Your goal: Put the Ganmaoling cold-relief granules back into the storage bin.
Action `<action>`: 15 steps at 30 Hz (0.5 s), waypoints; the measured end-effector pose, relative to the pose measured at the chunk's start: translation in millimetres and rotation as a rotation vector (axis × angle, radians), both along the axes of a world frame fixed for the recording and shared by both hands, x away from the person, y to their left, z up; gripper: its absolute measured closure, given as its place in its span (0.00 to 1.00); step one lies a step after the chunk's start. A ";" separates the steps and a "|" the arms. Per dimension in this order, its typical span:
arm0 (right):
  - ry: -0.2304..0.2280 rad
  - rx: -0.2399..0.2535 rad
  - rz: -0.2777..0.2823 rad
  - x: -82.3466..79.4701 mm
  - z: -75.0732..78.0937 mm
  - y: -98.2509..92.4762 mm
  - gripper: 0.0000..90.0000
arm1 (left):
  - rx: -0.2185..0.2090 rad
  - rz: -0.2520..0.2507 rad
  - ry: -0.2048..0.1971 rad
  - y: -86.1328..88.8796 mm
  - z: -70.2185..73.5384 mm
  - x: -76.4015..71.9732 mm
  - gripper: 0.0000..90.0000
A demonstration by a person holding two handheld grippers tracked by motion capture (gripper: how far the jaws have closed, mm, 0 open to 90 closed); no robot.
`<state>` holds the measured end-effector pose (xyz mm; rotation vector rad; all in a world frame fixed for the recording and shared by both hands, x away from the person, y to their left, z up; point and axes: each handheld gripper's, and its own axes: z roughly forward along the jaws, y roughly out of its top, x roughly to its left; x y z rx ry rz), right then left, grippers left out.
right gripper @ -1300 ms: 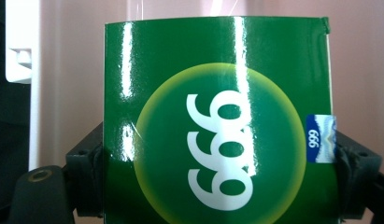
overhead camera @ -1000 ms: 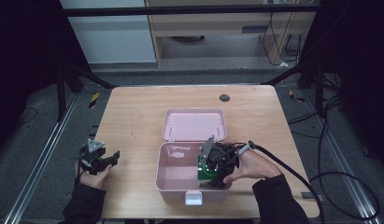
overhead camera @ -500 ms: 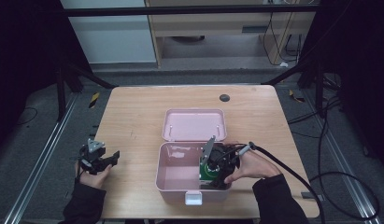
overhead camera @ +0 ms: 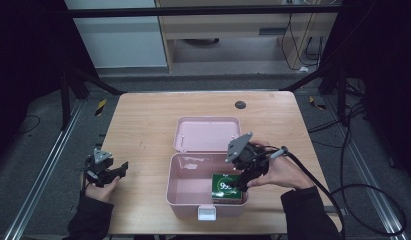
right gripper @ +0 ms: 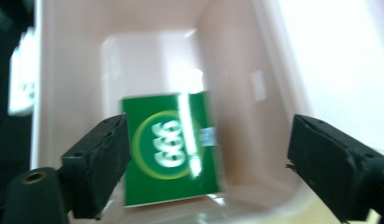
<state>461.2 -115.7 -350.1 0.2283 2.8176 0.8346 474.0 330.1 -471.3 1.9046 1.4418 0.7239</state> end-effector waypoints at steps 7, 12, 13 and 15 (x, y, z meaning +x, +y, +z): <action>-0.163 0.171 -0.266 -3.3 28.2 -45.7 0.15 | -0.015 -0.025 0.002 -1.9 0.9 -0.6 0.49; -0.198 0.310 -0.530 -4.7 9.0 -88.9 0.16 | -0.015 -0.040 0.003 -4.2 1.8 -1.1 0.54; -0.192 0.331 -0.574 -4.8 3.4 -94.8 0.16 | -0.016 -0.040 0.005 -4.5 1.8 -1.1 0.54; -0.189 0.349 -0.611 -4.9 -2.6 -100.4 0.16 | -0.017 -0.042 0.007 -4.6 1.7 -1.0 0.55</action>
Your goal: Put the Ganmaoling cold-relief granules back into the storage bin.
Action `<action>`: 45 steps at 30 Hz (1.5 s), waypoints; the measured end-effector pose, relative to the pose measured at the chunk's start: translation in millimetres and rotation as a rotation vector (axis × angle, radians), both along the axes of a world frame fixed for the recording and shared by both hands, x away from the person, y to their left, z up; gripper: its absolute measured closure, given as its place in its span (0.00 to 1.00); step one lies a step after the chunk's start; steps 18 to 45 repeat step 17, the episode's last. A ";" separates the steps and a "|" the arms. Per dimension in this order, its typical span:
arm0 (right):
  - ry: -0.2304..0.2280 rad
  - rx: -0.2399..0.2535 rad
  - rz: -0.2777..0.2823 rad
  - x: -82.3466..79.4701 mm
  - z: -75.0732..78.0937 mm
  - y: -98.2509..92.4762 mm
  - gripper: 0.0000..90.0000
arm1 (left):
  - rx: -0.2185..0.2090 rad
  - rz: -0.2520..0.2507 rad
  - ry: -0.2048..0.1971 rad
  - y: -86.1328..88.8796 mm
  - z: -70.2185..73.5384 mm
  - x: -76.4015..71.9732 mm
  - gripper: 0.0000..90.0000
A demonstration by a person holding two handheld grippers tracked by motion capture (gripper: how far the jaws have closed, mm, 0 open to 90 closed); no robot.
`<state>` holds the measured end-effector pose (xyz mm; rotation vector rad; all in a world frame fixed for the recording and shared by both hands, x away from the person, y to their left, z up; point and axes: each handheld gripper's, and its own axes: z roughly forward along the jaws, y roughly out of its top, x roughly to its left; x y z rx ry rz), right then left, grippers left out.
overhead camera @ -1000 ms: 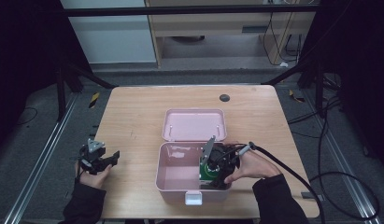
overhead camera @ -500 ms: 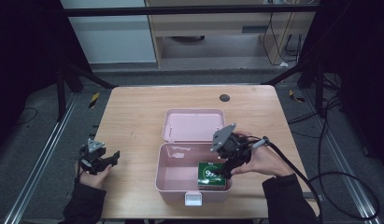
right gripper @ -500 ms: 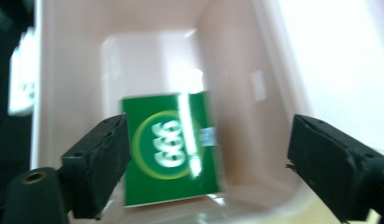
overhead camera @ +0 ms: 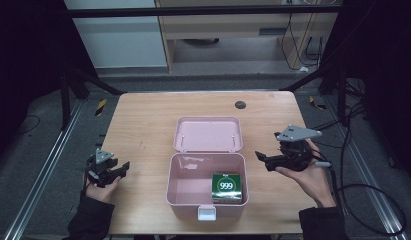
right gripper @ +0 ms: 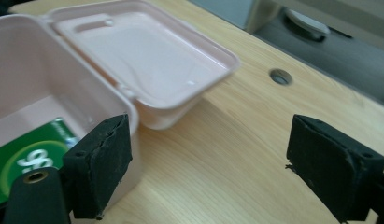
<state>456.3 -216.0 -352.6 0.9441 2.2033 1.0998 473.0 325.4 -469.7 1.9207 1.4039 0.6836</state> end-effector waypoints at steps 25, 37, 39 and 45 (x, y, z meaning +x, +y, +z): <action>0.137 0.057 -0.332 7.9 -112.0 -61.2 0.12 | -0.003 -0.024 0.014 -1.7 -3.5 1.3 0.49; 0.137 0.057 -0.332 7.9 -112.0 -61.2 0.12 | -0.003 -0.024 0.014 -1.7 -3.5 1.3 0.49; 0.137 0.057 -0.332 7.9 -112.0 -61.2 0.12 | -0.003 -0.024 0.014 -1.7 -3.5 1.3 0.49; 0.137 0.057 -0.332 7.9 -112.0 -61.2 0.12 | -0.003 -0.024 0.014 -1.7 -3.5 1.3 0.49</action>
